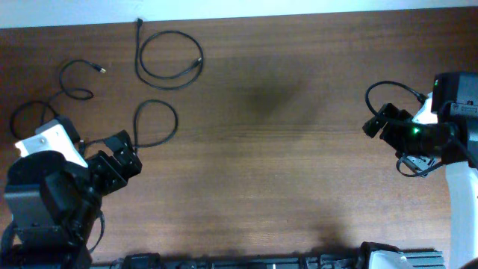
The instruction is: Untangle cables
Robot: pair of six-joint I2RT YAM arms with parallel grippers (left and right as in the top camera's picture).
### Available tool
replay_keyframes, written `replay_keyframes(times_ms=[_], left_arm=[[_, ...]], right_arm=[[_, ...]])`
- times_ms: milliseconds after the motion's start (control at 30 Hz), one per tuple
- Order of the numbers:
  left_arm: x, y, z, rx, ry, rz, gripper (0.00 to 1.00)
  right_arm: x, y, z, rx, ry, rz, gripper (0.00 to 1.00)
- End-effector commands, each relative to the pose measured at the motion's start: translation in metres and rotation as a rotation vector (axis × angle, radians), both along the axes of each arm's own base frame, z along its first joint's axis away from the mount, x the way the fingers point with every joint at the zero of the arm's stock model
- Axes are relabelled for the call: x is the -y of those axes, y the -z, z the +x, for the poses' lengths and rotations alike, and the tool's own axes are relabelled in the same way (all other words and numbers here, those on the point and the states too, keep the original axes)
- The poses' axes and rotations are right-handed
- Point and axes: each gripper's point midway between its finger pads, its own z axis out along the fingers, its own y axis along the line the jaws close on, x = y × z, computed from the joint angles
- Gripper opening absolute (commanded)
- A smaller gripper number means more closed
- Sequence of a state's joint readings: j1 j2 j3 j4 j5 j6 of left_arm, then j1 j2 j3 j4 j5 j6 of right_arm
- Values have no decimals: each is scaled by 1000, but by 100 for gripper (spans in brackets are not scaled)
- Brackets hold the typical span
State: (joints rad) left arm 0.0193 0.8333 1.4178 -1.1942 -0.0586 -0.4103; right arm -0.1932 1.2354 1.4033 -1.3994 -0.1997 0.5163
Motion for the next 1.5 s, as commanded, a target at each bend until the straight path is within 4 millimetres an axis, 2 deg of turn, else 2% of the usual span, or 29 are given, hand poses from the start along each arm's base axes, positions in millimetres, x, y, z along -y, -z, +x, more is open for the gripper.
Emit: replay_keyframes(times_ms=[0,100,267,400,567,733,1033,1233,1467], left_arm=[[8,-16,-16,69,49,8,99],[11,-25,-37,133,63,9,99],[10,-28,-78,203,64,11,99],[9,-26,-107,273,76,35,99],[8,-11,-130,335,75,35,99],[9,5,-137,344,81,32,99],[10,30,-126,280,82,32,99],[10,40,-126,312,82,32,99],[9,48,-135,370,90,63,99]], right_arm=[[3,3,-1,-11,7,-15,98],[4,3,-1,-11,7,-15,99],[4,3,-1,-10,7,-15,99],[4,3,-1,-10,7,-15,99],[4,3,-1,-10,7,-15,99],[4,3,-1,-10,7,-15,99],[4,3,-1,-10,7,-15,99],[4,3,-1,-10,7,-15,99],[4,3,-1,-10,7,-15,99]])
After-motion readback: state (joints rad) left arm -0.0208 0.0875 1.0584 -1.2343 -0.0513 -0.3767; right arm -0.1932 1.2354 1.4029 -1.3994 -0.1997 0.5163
